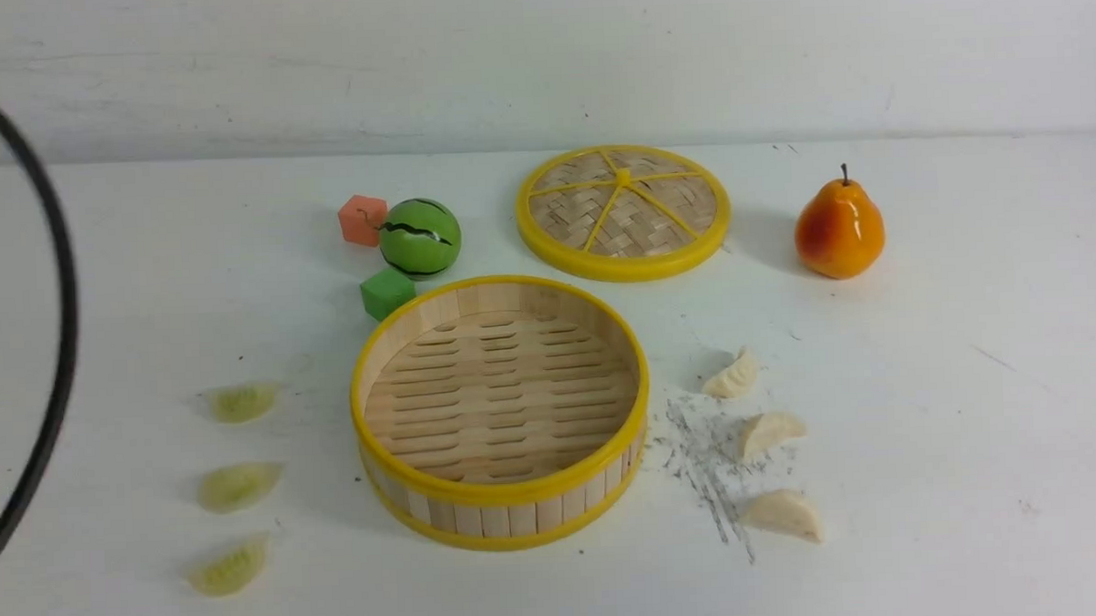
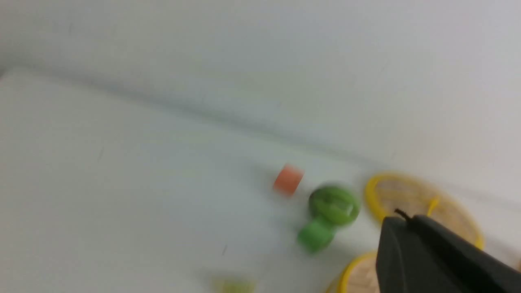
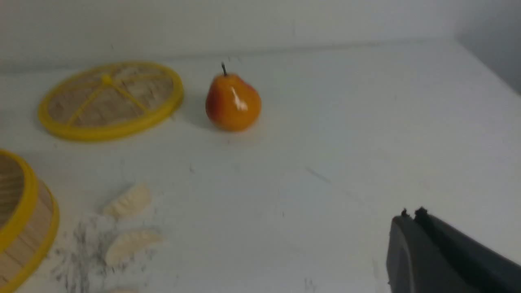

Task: Put the dumplings into the steamer on the white table.
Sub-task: 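Reach for and grasp a dumpling on the table with the left gripper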

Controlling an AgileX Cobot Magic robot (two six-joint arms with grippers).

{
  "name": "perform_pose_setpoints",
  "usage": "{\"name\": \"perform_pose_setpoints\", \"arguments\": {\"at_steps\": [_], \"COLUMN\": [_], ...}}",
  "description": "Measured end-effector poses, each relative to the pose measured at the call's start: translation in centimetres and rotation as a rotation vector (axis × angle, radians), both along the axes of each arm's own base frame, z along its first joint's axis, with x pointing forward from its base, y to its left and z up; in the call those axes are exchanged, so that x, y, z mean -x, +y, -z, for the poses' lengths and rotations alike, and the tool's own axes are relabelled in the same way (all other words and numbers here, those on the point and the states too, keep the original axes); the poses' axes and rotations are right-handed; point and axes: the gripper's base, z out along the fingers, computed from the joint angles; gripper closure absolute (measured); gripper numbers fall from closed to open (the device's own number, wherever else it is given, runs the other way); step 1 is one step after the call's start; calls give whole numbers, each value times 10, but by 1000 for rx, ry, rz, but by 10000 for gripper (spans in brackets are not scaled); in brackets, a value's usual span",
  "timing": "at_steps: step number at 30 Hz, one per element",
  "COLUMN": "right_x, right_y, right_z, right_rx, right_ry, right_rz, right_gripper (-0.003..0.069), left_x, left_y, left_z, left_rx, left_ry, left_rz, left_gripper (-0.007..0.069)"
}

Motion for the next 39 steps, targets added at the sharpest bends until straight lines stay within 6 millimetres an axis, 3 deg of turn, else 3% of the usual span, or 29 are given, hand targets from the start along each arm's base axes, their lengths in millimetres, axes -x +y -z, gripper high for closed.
{"name": "perform_pose_setpoints", "arguments": {"at_steps": [5,11,16,22,24,32,39], "right_x": [-18,-31,-38,-39,-38,-38,-38], "right_y": [19,53,69,80,82,85,85], "right_z": [41,74,81,75,74,72,72], "right_rx": [44,38,-3,-45,-60,-71,-72], "right_ry": [431,677,672,593,581,561,563], "right_rz": [-176,-480,-625,-752,-777,-807,-812], "right_gripper": [663,663,661,661,661,660,657], "left_x": [-24,-55,-75,-98,-104,-120,-123], "left_y": [-8,-26,-28,-26,-25,-31,-48], "left_z": [33,68,98,138,146,165,185], "left_rx": [-59,-109,-205,-414,-454,-620,-759], "left_ry": [485,733,832,880,865,803,842], "left_rz": [105,375,496,689,715,786,863], "left_gripper": [638,638,557,326,288,270,346]}}
